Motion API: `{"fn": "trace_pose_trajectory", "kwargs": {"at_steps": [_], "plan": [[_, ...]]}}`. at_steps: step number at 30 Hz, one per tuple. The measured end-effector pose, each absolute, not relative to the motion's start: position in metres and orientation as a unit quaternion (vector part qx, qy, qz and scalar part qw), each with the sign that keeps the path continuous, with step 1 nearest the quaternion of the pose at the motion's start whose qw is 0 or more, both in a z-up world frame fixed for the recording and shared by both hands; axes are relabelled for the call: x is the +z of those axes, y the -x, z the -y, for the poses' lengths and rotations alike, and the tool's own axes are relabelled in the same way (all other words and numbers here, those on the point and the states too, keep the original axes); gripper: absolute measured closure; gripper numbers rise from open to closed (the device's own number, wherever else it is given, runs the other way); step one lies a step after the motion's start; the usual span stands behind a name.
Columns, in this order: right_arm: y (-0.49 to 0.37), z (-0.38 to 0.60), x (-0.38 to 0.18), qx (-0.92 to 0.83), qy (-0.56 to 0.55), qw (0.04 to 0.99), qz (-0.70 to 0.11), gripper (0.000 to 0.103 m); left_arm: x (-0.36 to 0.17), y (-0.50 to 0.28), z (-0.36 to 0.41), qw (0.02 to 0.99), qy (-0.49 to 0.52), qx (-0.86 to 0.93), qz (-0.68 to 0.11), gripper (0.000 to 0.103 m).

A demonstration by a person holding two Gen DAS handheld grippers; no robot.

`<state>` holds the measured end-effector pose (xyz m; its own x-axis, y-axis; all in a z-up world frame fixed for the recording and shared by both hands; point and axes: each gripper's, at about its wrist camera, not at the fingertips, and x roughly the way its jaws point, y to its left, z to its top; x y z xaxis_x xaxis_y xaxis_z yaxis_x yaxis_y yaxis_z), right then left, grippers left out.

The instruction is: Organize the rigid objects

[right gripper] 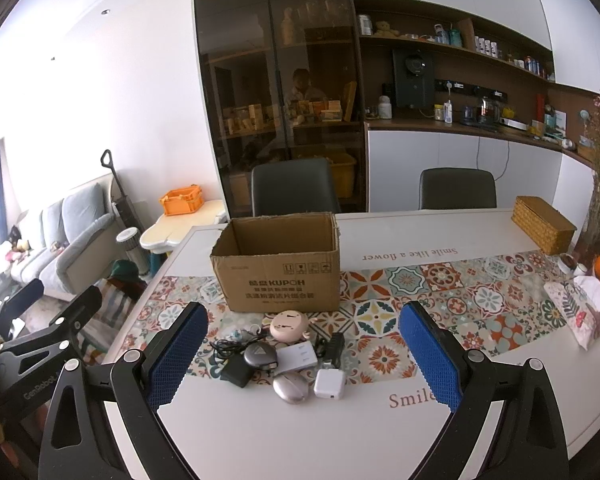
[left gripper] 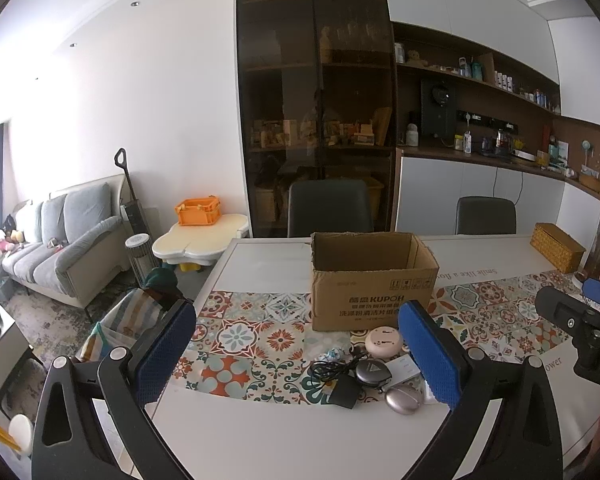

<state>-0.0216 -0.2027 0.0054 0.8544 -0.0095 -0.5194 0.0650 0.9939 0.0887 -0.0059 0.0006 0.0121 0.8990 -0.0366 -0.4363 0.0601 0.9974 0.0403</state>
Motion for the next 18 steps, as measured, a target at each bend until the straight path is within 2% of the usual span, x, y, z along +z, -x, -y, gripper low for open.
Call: {"fn": "trace_pose_trajectory", "kwargs": {"at_steps": [18], "plan": [[0.0209,0.2018,0.0055,-0.020,-0.052,0.961,-0.270,0.006,0.0122,0.0032,0.0008,0.973,-0.027,-0.028,-0.226,0.000]]}}
